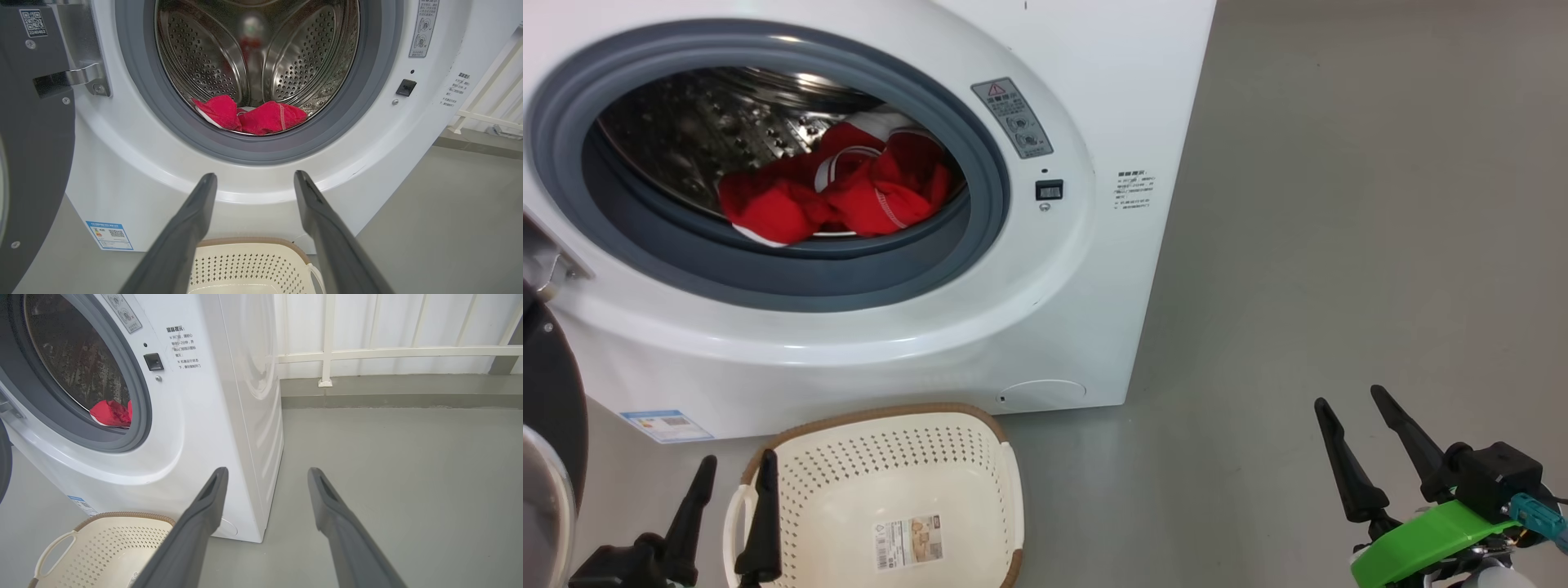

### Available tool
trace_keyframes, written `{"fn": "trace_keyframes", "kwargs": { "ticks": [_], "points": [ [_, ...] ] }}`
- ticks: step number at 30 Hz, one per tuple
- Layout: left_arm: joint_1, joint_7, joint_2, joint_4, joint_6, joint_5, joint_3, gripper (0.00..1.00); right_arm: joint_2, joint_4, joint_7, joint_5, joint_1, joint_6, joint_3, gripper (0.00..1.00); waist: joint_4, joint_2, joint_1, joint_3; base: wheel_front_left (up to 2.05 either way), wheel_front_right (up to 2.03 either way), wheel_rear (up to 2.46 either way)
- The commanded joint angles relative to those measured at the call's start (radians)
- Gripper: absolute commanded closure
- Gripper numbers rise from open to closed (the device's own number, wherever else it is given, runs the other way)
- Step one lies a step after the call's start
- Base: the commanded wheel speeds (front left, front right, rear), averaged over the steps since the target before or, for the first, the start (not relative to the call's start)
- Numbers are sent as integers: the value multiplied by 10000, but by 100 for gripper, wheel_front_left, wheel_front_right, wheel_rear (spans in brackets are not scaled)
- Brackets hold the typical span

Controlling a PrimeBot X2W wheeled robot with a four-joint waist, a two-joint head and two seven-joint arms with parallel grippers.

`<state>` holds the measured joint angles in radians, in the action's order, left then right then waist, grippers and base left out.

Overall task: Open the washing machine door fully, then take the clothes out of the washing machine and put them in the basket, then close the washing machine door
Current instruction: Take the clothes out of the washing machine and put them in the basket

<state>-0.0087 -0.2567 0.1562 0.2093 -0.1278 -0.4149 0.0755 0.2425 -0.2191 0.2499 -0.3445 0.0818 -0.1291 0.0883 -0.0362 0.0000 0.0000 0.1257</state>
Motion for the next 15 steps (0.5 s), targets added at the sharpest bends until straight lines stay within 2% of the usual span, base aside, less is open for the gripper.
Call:
{"fn": "trace_keyframes", "kwargs": {
  "ticks": [1, 9, 15],
  "points": [
    [-359, -51, 158, -153, -29, 90, -328, 0, 111, 223, 118, 105, 141, -16, 239, 0, 4, 0, 0, 22, 0, 0, 0],
    [-584, -51, 90, 240, -29, 227, -218, 0, 66, 197, 118, 107, 238, -16, 330, 0, -45, 0, 0, 173, 0, 0, 0],
    [-1716, -51, -26, 1099, -29, 684, -96, 0, 13, 235, 118, 124, 444, -16, 348, 0, -42, 0, 0, 621, 0, 0, 0]
  ]
}}
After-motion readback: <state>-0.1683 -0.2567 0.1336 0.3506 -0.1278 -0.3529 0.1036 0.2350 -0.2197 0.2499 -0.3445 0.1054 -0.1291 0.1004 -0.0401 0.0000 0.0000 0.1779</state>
